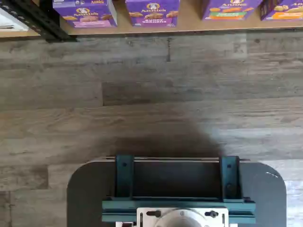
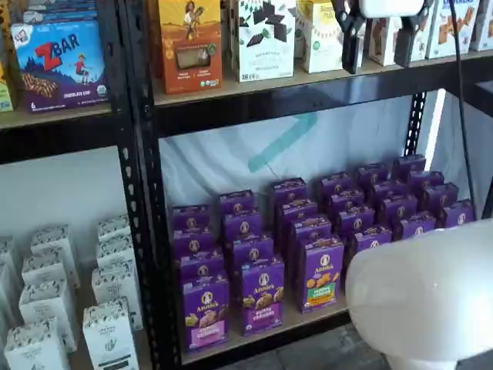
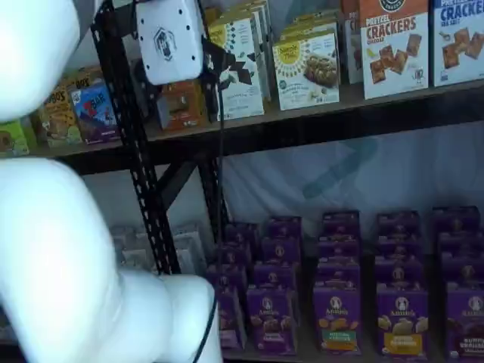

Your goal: Pick up the purple box with a pink patch in the middle, on the bottom shelf, the first box from the left

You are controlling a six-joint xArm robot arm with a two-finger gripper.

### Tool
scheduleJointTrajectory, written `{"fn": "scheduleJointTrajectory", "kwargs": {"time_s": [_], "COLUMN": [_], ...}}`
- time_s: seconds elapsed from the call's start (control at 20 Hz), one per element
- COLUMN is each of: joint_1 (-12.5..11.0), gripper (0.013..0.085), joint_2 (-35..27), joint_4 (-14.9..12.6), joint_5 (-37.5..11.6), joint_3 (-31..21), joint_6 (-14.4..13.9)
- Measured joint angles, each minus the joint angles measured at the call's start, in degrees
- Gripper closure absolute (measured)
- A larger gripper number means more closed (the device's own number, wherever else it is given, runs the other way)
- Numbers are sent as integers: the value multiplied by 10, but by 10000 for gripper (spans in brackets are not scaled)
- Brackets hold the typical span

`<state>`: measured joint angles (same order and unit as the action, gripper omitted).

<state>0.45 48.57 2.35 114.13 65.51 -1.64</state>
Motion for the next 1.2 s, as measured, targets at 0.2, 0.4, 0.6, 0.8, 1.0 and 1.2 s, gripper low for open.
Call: {"fn": "scheduleJointTrajectory", "kwargs": {"time_s": [0.2, 0.4, 0.6, 0.8, 1.0, 1.2], "joint_1": [-14, -14, -4, 5, 17, 31], "gripper": [130, 130, 130, 130, 130, 130], "joint_2": [14, 15, 20, 25, 28, 33], "joint_4": [16, 18, 14, 14, 14, 12], "joint_5": [-23, -27, -40, -57, -78, -107], "joint_3": [-12, -15, -31, -53, -82, -118], "joint_6": [8, 8, 0, -8, -19, -31]}}
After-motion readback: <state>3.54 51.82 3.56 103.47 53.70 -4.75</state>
